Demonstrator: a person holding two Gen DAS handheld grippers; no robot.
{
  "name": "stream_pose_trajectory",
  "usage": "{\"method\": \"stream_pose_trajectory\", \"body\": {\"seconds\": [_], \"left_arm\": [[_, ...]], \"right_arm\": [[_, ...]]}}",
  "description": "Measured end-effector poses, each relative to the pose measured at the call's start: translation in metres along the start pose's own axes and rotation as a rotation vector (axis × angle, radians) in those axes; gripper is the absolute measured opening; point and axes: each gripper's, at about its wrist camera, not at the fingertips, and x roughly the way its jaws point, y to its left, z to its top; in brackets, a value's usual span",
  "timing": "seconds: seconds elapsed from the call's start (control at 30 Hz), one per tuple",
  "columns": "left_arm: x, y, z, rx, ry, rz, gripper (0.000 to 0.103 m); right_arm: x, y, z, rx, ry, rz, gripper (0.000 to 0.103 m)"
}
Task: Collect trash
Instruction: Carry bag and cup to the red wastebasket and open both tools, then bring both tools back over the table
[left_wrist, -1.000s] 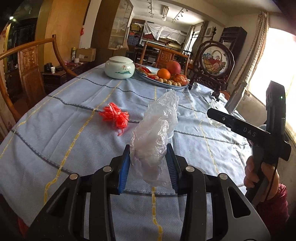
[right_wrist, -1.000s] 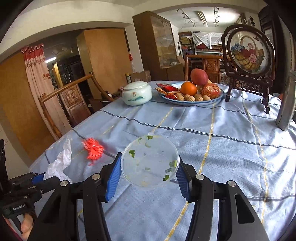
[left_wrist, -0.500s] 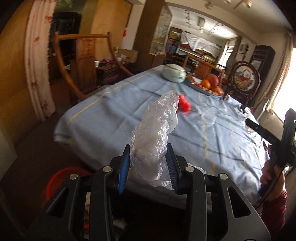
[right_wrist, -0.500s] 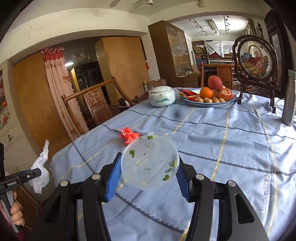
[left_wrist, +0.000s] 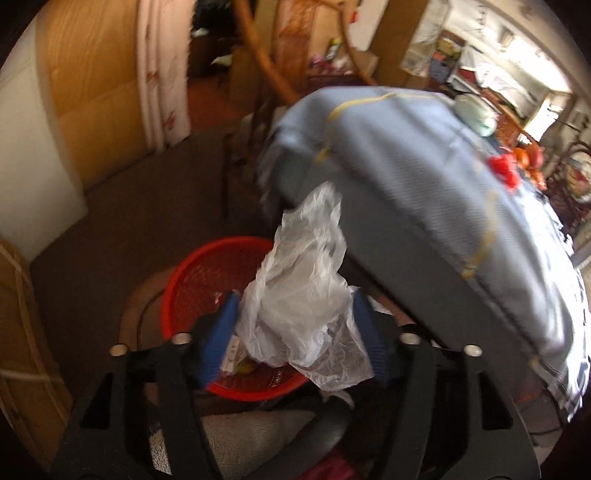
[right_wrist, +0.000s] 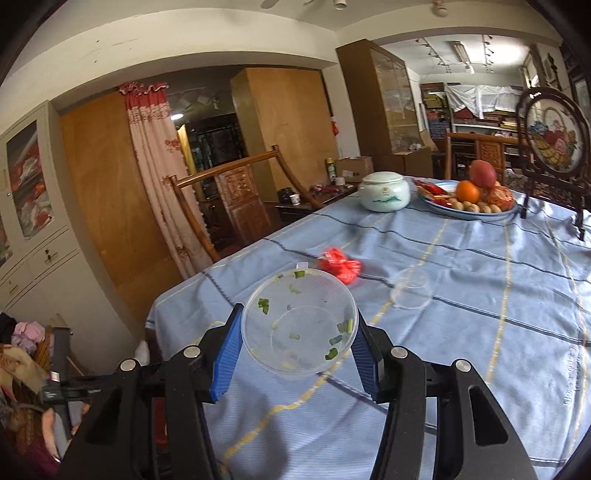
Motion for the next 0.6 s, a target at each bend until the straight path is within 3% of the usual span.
{"method": "stream_pose_trajectory", "body": {"seconds": [0.07,0.13,0.27,0.43,0.6], "left_arm": [[0.006,0.01,0.002,-0.042,0.002,0.046,0.082],[0.007,0.022,0.001,-0.093,-0.009,0.089,0.087],[0.007,0.04,0.004,-0.16,-0.03,0.127,0.089],[-0.006,0.05,0.004,-0.188,-0.121,0.254,0.094],[-0.014,0.066,0.005,-0.243,-0.168,0.332,0.096]], "right_arm": [[0.009,0.019,0.001,-0.022,0.018,0.03,0.054],[0.018,0.037,0.001,-0.046,0.035,0.06,0.054],[0.036,0.078,-0.001,-0.092,0.07,0.136,0.054],[0.06,0.132,-0.011,-0.151,0.136,0.228,0.054],[0.089,0.18,-0.024,-0.207,0.216,0.299,0.054]]}}
